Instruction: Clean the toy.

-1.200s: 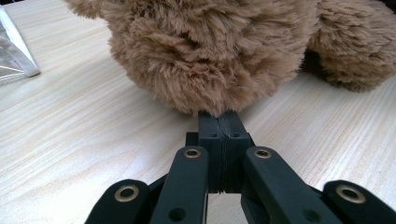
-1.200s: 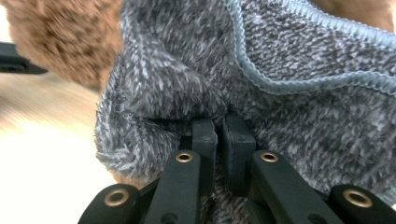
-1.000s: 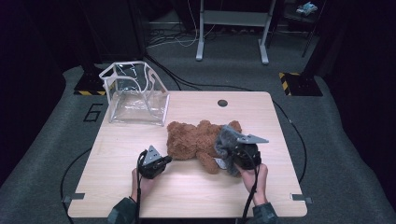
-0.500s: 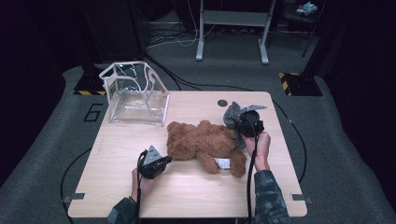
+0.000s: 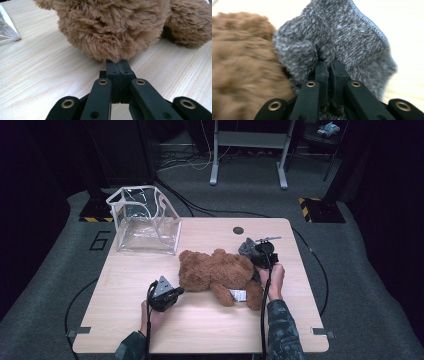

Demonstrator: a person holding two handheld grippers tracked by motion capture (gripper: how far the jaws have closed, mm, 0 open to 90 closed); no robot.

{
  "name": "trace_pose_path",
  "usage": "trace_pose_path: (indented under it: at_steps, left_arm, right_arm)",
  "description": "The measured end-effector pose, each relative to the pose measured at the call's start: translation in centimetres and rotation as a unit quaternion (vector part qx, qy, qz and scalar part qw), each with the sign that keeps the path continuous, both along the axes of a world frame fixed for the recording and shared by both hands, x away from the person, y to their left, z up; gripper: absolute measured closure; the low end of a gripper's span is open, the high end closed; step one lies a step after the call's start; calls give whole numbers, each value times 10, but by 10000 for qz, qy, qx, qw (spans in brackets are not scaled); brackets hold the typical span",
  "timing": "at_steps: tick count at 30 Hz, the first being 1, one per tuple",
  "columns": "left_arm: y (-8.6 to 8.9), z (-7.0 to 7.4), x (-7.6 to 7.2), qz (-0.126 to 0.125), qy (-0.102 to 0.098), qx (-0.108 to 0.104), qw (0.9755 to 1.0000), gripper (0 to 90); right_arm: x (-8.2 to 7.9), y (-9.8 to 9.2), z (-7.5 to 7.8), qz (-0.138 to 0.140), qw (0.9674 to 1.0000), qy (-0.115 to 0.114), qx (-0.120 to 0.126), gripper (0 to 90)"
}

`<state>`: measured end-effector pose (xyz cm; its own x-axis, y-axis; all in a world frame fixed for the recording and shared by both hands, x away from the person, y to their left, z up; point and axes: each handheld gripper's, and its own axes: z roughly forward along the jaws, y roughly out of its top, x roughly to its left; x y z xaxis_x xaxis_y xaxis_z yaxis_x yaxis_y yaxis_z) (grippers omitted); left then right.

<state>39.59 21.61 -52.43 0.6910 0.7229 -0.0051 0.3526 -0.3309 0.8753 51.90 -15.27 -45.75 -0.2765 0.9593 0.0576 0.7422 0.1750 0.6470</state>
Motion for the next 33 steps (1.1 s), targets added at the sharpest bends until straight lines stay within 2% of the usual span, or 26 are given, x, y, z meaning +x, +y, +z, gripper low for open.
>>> trace_pose_path:
  at_steps: [4,7,8,10,11,13,14,15,18,20,22,27,30,32,33]
  left_arm:
    - [-1,-1,0,29,-30,-16,10000,897]
    - [-1,-1,0,37,-30,-25,10000,897]
    - [-1,0,0,29,-28,-9,10000,896]
    - [0,0,0,0,4,13,10000,897]
    - [0,0,0,3,2,13,10000,897]
    - [0,0,0,6,-8,16,10000,897]
    - [0,0,0,5,-8,17,10000,896]
    - [0,0,0,1,1,16,10000,897]
    - [0,0,0,-19,0,44,10000,896]
    - [0,0,0,-1,-9,17,10000,897]
    - [0,0,0,-5,-13,26,10000,896]
    - [0,0,0,-5,-10,15,10000,897]
    - [0,0,0,-5,-10,16,10000,897]
    - [0,0,0,-5,-10,21,10000,897]
    - [0,0,0,-7,1,18,10000,896]
  right_arm:
    - [-2,-17,2,-410,9983,35,-409,857]
    - [-8,-31,8,-643,9975,-10,-287,857]
    - [-10,-35,12,-700,9974,-70,-157,856]
    - [-16,-40,21,-620,9976,-281,126,856]
    - [-18,-40,26,-475,9978,-387,257,856]
    - [-20,-36,30,-348,9978,-425,363,856]
    - [-20,-32,32,-145,9979,-486,411,856]
    - [-19,-27,33,-74,9976,-487,480,855]
    - [-15,-12,29,202,9978,-432,458,856]
    - [-10,-4,22,307,9980,-322,438,855]
    - [-3,-2,9,292,9984,-87,478,856]
    - [0,-8,-3,157,9977,104,646,856]
    - [-1,-16,-5,-60,9991,115,403,857]
    - [-2,-24,-6,-318,9993,175,52,857]
    - [-3,-27,-7,-411,9989,225,17,857]
